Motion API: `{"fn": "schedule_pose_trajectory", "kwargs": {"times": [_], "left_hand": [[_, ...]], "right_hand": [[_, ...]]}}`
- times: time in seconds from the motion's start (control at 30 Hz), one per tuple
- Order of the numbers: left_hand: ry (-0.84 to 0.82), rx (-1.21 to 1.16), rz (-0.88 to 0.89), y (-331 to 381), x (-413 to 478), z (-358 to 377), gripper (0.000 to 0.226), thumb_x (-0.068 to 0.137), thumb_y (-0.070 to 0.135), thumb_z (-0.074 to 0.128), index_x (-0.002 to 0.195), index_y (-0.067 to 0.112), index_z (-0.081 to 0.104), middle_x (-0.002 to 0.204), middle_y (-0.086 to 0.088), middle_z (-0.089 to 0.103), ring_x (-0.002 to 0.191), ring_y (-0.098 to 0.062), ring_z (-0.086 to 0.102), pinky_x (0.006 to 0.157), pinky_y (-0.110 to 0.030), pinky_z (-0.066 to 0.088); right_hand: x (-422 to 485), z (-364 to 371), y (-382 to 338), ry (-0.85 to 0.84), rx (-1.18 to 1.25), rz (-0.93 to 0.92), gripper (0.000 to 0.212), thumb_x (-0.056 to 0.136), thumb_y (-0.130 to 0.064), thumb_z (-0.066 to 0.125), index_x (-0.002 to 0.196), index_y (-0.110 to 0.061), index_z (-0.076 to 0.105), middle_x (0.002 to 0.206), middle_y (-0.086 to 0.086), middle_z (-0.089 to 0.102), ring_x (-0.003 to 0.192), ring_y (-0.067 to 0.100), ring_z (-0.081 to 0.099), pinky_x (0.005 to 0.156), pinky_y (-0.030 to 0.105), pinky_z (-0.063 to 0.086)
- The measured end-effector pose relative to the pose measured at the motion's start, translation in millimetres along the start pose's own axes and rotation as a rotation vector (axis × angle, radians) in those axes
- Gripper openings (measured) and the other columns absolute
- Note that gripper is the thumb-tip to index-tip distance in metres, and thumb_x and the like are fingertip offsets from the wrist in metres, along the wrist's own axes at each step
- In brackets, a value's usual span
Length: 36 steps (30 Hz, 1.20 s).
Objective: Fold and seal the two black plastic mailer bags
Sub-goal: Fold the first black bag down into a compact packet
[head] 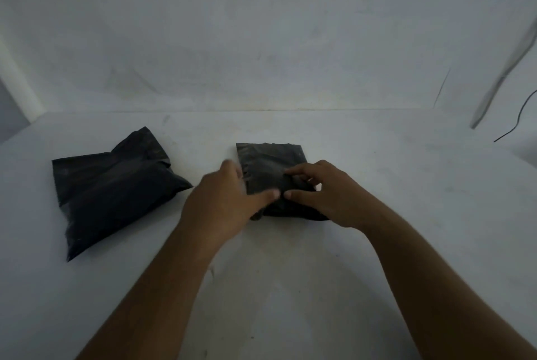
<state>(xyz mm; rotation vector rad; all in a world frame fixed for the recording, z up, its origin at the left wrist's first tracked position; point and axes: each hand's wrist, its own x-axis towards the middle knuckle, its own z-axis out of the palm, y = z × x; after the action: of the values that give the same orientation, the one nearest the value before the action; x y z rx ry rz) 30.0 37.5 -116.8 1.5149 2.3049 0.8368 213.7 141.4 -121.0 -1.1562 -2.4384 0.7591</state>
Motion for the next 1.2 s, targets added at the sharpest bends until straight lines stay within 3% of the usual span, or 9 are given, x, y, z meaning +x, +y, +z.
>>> {"fn": "schedule_pose_trajectory", "kwargs": {"times": [0.2, 0.3, 0.4, 0.53, 0.67, 0.8, 0.97, 1.07, 1.2], "left_hand": [[-0.159, -0.546, -0.112, -20.1, -6.5, -7.0, 0.065, 0.071, 0.023, 0.088, 0.124, 0.019, 0.052, 0.083, -0.008, 0.075, 0.064, -0.014, 0.071, 0.058, -0.025, 0.051], [-0.192, -0.354, -0.062, -28.5, -9.3, -11.8, 0.075, 0.066, 0.039, 0.090, 0.127, 0.027, 0.047, 0.093, -0.002, 0.070, 0.082, -0.014, 0.068, 0.076, -0.033, 0.055], [-0.041, -0.053, 0.223, -20.2, -8.6, -8.2, 0.078, 0.069, 0.053, 0.083, 0.133, 0.032, 0.044, 0.120, 0.006, 0.052, 0.111, -0.014, 0.051, 0.087, -0.032, 0.047], [-0.067, 0.328, 0.539, -8.7, 3.4, 1.5, 0.063, 0.085, 0.074, 0.047, 0.137, 0.038, 0.045, 0.136, 0.010, 0.049, 0.125, -0.012, 0.044, 0.107, -0.041, 0.032], [-0.179, 0.295, 0.473, -15.3, 8.8, 5.1, 0.056, 0.090, 0.069, 0.025, 0.123, 0.039, 0.058, 0.118, 0.012, 0.060, 0.111, -0.012, 0.056, 0.102, -0.045, 0.037], [0.200, 0.053, 0.287, -19.7, 17.0, 6.1, 0.031, 0.095, 0.049, 0.051, 0.108, 0.022, 0.058, 0.104, 0.000, 0.059, 0.096, -0.020, 0.059, 0.080, -0.037, 0.049], [0.033, -0.177, -0.249, -3.7, 46.5, 3.0, 0.074, 0.092, 0.059, 0.054, 0.135, -0.001, 0.045, 0.133, -0.019, 0.055, 0.120, -0.034, 0.055, 0.084, -0.032, 0.043], [0.015, -0.291, -0.291, 1.3, 62.5, 5.4, 0.064, 0.089, 0.056, 0.063, 0.114, -0.003, 0.058, 0.114, -0.018, 0.065, 0.104, -0.034, 0.062, 0.074, -0.031, 0.044], [0.013, -0.488, -0.318, 5.3, 69.9, 12.0, 0.043, 0.079, 0.037, 0.082, 0.084, 0.000, 0.060, 0.090, -0.013, 0.065, 0.086, -0.030, 0.063, 0.083, -0.041, 0.056]], "right_hand": [[1.1, -10.6, -2.1, -0.087, -0.009, -0.022, 0.041, 0.086, -0.038, 0.074, 0.126, -0.034, 0.063, 0.110, -0.008, 0.058, 0.101, 0.011, 0.056, 0.077, 0.017, 0.042], [-1.1, -12.2, -2.6, -0.115, -0.020, -0.030, 0.041, 0.086, -0.033, 0.076, 0.125, -0.033, 0.063, 0.110, -0.005, 0.059, 0.099, 0.013, 0.058, 0.083, 0.025, 0.048], [-4.6, -9.2, -4.8, -0.089, -0.031, -0.039, 0.050, 0.086, -0.030, 0.076, 0.132, -0.031, 0.058, 0.117, -0.005, 0.056, 0.102, 0.013, 0.055, 0.087, 0.028, 0.046], [-12.1, -10.6, -7.1, -0.126, -0.055, -0.034, 0.052, 0.084, -0.032, 0.078, 0.132, -0.029, 0.058, 0.115, -0.009, 0.057, 0.104, 0.012, 0.056, 0.086, 0.025, 0.045], [-19.4, -20.1, -9.3, -0.114, -0.110, -0.043, 0.045, 0.083, -0.039, 0.077, 0.124, -0.028, 0.063, 0.113, -0.008, 0.059, 0.103, 0.011, 0.056, 0.079, 0.017, 0.043], [-10.2, -11.2, -13.7, 0.062, -0.170, -0.096, 0.035, 0.090, -0.041, 0.067, 0.121, -0.025, 0.063, 0.109, -0.005, 0.057, 0.101, 0.011, 0.055, 0.079, 0.021, 0.040], [14.5, 3.5, -12.8, 0.221, -0.126, -0.031, 0.026, 0.097, -0.031, 0.058, 0.113, -0.015, 0.068, 0.102, -0.001, 0.060, 0.094, 0.015, 0.057, 0.079, 0.024, 0.040], [16.3, 13.4, -8.1, 0.198, -0.164, 0.002, 0.024, 0.097, -0.032, 0.058, 0.109, -0.016, 0.071, 0.094, -0.002, 0.057, 0.088, 0.016, 0.056, 0.075, 0.024, 0.036], [2.9, 24.2, 6.7, 0.191, -0.171, 0.008, 0.021, 0.097, -0.031, 0.054, 0.105, -0.019, 0.069, 0.097, 0.001, 0.054, 0.099, 0.020, 0.053, 0.078, 0.027, 0.036]]}}
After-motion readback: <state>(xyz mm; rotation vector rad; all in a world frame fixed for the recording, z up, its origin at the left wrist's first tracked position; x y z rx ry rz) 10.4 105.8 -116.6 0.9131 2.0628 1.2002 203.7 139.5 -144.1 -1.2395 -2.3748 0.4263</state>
